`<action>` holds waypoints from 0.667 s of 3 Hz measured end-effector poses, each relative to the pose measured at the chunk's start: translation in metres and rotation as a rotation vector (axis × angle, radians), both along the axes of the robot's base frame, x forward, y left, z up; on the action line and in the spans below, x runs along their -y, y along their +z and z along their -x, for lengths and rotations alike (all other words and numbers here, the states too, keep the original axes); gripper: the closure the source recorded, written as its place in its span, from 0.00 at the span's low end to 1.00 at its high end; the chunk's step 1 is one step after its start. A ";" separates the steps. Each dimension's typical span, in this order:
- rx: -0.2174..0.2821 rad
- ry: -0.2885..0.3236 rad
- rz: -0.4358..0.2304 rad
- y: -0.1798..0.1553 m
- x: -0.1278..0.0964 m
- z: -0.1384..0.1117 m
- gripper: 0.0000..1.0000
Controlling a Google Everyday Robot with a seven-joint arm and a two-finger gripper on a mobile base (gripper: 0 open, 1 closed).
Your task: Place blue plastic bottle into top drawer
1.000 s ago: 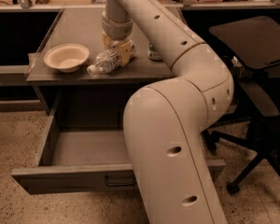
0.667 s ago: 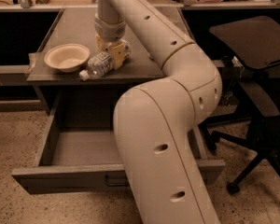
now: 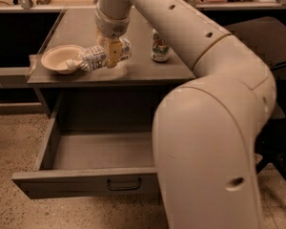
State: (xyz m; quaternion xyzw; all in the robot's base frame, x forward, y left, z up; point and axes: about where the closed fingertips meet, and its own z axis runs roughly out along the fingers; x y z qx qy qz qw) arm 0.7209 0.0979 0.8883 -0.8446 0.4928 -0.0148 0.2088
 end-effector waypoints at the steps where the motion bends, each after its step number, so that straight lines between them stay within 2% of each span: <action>1: 0.010 -0.137 -0.094 0.022 0.001 0.032 1.00; 2: -0.078 -0.256 -0.144 0.006 -0.002 0.078 1.00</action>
Offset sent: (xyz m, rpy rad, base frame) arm -0.1795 0.0095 -0.1139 0.1002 0.4514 -0.6056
